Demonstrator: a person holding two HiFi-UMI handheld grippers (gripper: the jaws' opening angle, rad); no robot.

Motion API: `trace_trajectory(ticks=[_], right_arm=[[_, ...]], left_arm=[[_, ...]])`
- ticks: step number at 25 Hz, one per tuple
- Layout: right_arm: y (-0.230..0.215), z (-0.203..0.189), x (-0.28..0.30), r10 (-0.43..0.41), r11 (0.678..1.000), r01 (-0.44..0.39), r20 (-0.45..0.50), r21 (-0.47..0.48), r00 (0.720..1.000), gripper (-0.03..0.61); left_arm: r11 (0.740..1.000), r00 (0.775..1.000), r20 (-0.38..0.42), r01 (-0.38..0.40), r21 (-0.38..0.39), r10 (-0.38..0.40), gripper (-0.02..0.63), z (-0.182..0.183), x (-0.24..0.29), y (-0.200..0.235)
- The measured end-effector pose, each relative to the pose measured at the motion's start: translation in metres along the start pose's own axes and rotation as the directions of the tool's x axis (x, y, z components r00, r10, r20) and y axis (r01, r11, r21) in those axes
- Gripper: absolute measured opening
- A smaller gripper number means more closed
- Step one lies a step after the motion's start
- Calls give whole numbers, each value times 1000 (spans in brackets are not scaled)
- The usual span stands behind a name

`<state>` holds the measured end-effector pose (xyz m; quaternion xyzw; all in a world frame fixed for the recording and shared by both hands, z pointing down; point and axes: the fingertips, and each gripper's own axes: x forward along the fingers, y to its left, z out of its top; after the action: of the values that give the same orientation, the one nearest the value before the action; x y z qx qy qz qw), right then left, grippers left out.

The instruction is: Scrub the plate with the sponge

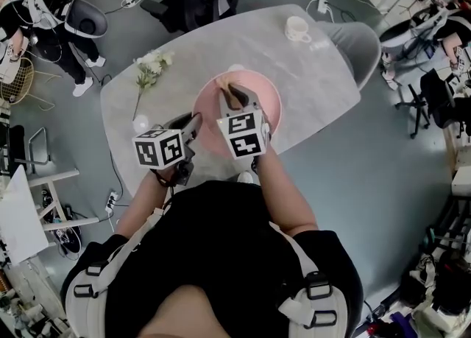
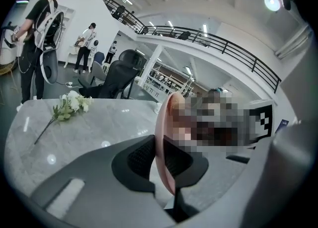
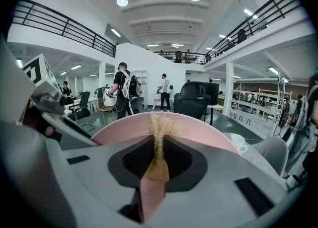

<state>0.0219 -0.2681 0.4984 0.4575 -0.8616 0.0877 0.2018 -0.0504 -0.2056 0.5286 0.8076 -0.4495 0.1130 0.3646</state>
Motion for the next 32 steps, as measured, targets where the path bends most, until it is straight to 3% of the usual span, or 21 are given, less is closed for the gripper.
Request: trace_trajectory(ticks=[7, 14, 17, 24, 32], right_arm=[[27, -8, 10, 146, 988, -147, -40, -40, 989, 51], [66, -30, 6, 291, 944, -302, -101, -129, 951, 51], [81, -37, -3, 297, 935, -313, -114, -167, 948, 51], [80, -46, -6, 286, 944, -305, -150, -126, 946, 51], [108, -62, -14, 399, 896, -430, -222, -112, 890, 51]], left_arm=[[1000, 1000, -20, -6, -22, 6, 35, 1, 10, 6], [996, 1000, 1, -19, -90, 20, 35, 2, 12, 9], [993, 999, 30, -25, -119, 29, 35, -1, 1, 10], [983, 996, 83, -29, -179, 44, 35, 7, -3, 18], [967, 988, 140, -24, -255, 62, 36, 16, -9, 28]])
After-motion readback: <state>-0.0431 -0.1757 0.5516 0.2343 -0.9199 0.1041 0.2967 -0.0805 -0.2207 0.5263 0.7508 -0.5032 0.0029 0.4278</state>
